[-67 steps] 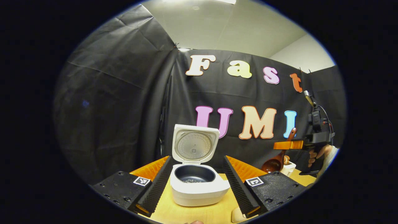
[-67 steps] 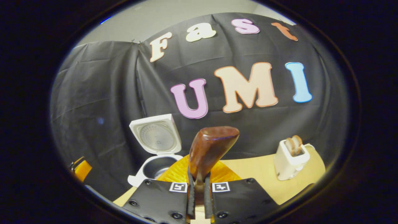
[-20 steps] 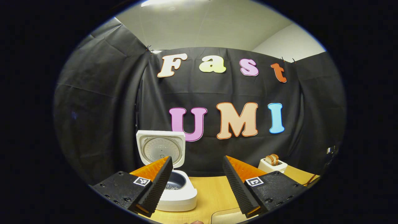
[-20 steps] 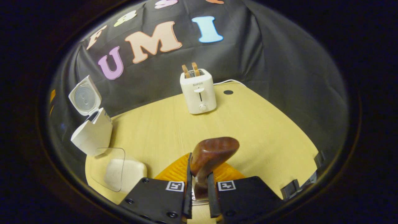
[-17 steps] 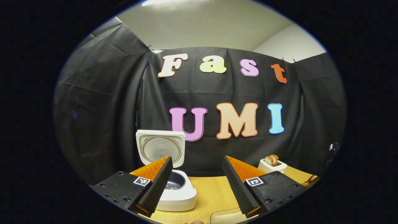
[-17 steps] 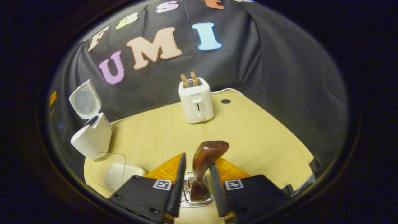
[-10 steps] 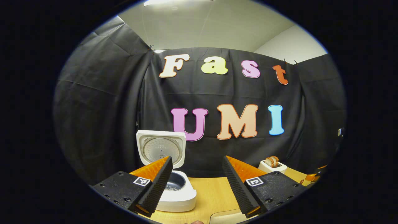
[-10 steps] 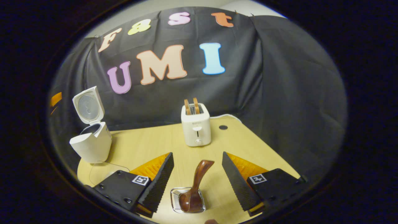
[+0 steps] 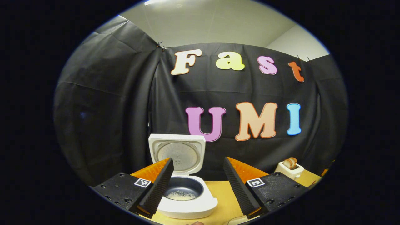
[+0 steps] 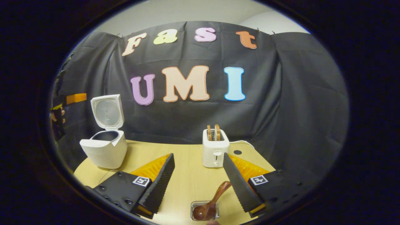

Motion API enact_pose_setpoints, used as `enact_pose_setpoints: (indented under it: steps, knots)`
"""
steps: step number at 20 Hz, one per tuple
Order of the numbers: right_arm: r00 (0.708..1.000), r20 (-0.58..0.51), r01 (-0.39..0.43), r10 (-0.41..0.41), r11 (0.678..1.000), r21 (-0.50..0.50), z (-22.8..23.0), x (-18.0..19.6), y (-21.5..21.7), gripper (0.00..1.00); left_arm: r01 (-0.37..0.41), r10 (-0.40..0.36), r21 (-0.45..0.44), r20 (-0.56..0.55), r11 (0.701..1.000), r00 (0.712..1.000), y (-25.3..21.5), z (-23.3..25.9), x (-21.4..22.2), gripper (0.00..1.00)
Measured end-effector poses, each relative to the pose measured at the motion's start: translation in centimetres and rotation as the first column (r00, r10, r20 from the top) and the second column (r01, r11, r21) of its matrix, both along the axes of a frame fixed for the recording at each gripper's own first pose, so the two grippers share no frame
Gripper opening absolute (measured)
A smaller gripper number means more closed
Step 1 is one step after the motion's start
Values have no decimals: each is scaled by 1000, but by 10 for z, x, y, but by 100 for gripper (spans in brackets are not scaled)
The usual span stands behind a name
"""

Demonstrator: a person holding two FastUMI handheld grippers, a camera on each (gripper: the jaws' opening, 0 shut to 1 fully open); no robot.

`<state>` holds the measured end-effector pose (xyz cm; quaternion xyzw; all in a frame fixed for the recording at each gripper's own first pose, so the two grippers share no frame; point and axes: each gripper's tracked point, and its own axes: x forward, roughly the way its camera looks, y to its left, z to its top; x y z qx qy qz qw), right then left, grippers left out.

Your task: Close the left gripper, press the button to open the rice cooker; take a wooden spoon from the chopstick holder with the right hand, scoop a spoonful of rice and pour it into the rice cooker, then put the wooden spoon back into the chopstick holder.

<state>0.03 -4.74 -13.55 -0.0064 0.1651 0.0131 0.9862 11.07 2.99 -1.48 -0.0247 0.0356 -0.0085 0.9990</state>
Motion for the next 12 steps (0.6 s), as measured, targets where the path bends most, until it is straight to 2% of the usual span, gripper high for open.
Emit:
enact_pose_setpoints:
  steps: [6,7,9,12]
  knots:
    - [1000,-10,-14,14,1000,-4,1,-4,18,100,-25,24,-23,-20,999,1000,28,7,48,92]
    - [1000,-13,-15,15,1000,-2,1,-4,21,100,-25,25,-17,-18,1000,1000,31,9,57,96]
    - [1000,-20,-17,17,1000,2,2,-6,27,100,-28,28,-7,-17,1000,999,40,12,75,92]
    - [1000,-20,-14,13,1000,-8,2,-8,32,100,-31,30,-33,-24,999,999,51,19,101,94]
